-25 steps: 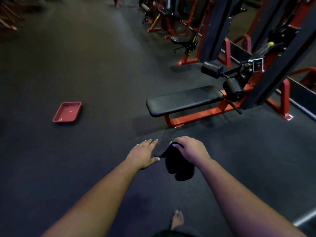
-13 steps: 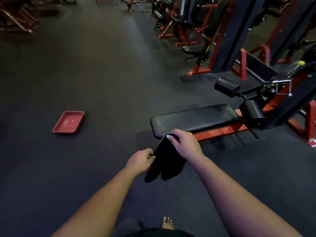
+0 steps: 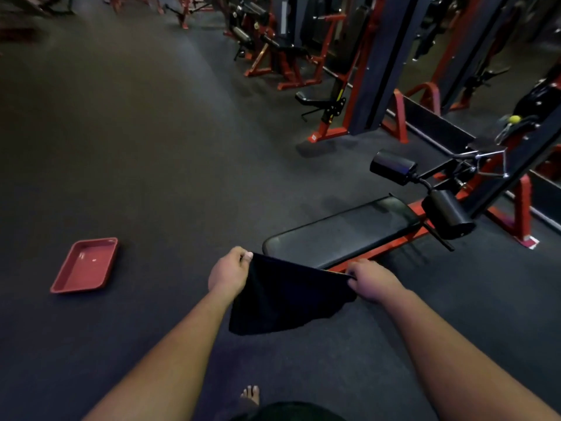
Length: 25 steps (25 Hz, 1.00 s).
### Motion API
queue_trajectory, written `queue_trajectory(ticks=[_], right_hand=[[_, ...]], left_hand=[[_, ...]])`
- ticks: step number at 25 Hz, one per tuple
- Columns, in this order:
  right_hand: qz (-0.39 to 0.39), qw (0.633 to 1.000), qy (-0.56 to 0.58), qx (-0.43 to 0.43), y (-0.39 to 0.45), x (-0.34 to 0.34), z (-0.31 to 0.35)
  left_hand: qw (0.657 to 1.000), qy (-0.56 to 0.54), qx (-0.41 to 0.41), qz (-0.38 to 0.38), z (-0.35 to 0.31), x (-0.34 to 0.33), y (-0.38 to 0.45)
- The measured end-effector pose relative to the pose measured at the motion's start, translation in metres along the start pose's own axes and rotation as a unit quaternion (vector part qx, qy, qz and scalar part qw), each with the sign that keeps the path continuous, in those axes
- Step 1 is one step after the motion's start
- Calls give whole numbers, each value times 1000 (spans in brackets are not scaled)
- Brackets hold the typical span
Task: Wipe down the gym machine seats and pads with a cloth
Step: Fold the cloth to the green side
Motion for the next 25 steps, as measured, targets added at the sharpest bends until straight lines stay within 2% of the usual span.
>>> queue_trajectory(ticks=[2,4,6,8,9,10,12,13,16,18,21,25], right_hand=[[-23,990,131,-42,6,-8,8],[-69,954,288,-49,9,-10,28],[-86,876,475,-4,13,-6,49],[-57,785,614,54,18,0,66],[-34,760,645,71,21,6,73],[-6,753,653,87,23,13,77],[40,770,626,118,28,21,79],[36,795,592,131,31,24,77],[-103,906,388,132,40,33,73],[-158,946,264,99,41,43,77],[-190,969,140,73,40,54,79],[-222,968,98,60,41,60,76]], left_hand=[[997,-68,-22,7,-1,4,20],[980,-196,-36,10,-8,1,32],[953,-294,-57,47,-23,-6,35],[934,-337,-78,91,-37,-12,33],[928,-347,-90,103,-43,-14,32],[923,-351,-105,115,-49,-15,32],[917,-346,-140,141,-60,-16,34],[918,-332,-157,149,-63,-17,36],[935,-247,-197,163,-73,-15,36],[942,-205,-217,154,-80,-18,37],[948,-177,-224,138,-85,-21,39],[930,-237,-218,178,-93,-21,33]])
Point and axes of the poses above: each hand's wrist, its own y-axis towards the middle knuckle, its own x-axis out of the back of the hand, z = x × y, the point moved 1 cm from there along y, towards the middle knuckle, and after that the axes turned 9 degrees about z, right-handed, at the moved point
